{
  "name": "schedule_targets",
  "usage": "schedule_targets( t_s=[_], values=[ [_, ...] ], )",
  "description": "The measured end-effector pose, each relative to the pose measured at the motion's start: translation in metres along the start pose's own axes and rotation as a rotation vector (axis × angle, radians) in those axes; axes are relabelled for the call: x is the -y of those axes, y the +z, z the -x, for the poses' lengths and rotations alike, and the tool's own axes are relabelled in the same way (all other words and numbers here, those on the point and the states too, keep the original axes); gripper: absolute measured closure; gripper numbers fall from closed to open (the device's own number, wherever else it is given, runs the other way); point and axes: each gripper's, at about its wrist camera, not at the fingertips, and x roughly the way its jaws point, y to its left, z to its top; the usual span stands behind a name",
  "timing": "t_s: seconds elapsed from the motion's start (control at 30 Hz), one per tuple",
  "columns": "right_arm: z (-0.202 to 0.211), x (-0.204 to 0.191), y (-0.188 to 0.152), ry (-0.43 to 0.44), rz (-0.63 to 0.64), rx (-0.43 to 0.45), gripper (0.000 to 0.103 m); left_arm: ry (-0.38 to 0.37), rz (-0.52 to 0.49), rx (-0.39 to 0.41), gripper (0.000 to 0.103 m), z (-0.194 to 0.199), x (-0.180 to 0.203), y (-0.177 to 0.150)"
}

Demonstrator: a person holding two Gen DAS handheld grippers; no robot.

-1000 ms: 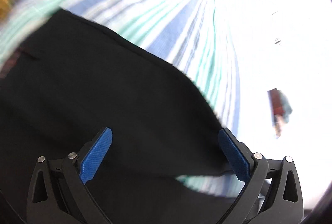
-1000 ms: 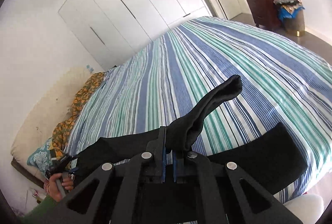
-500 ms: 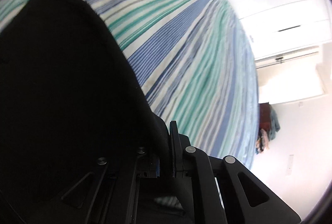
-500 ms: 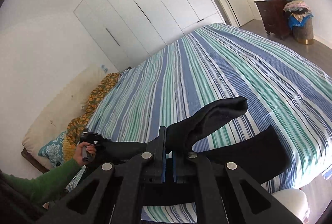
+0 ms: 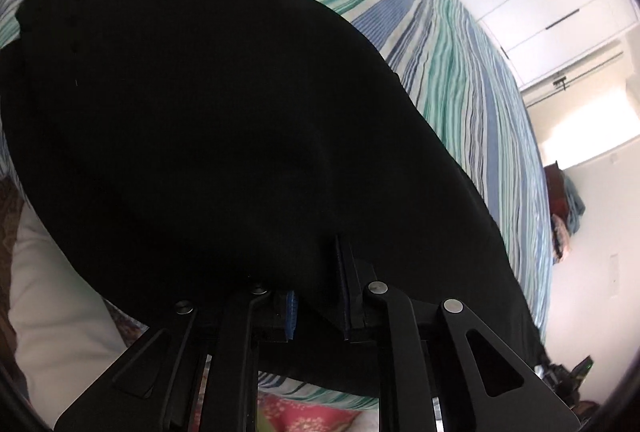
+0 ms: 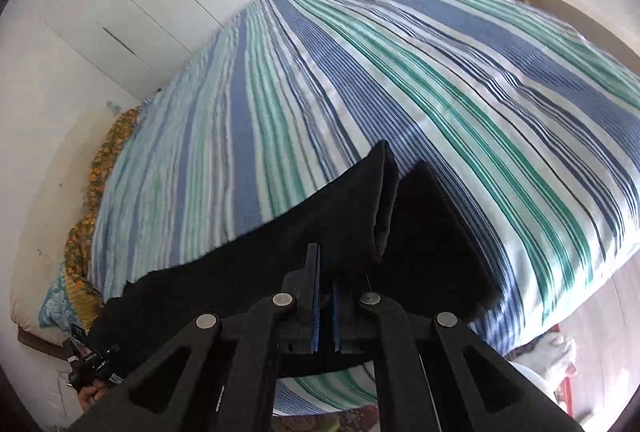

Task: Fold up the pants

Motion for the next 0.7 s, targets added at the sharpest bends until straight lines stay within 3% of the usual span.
schedule_targets(
  t_s=[0.03, 0.13, 0.33, 0.43, 0.5, 0.6, 0.7],
  values=[
    [-0.008, 0.01, -0.003, -0.032, -0.015, -0.028, 0.098, -0.009, 0.012, 0.0, 0.089, 0.002, 0.003, -0.001],
    [-0.011, 0.028, -0.005, -0.005, -0.089, -0.033, 0.098, -0.016, 0.001, 0.009, 0.088, 0.008, 0.008, 0.004],
    [0.005, 0.014, -0.006, -0.051, -0.024, 0.015, 0.098, -0.097, 0.042, 0.029, 0.099, 0.023, 0.018, 0.003],
    [0.006, 0.019, -0.01, -0.071, -0.042, -0.016, 0.098, -0.051, -0.015, 0.029, 0.099, 0.023, 0.025, 0.004],
    [-0.005, 0.033, -0.016, -0.091, -0.079, -0.079, 0.098, -0.055, 0.016, 0.007, 0.1, 0.017, 0.022, 0.003],
    [0.003, 0.04, -0.013, -0.082, -0.126, -0.035, 0.098, -0.081, 0.022, 0.013, 0.1, 0.018, 0.029, 0.0],
    [0.009, 0.041, -0.015, -0.127, -0.115, -0.003, 0.098, -0.025, -0.052, 0.012, 0.1, 0.008, 0.041, 0.002]
  ],
)
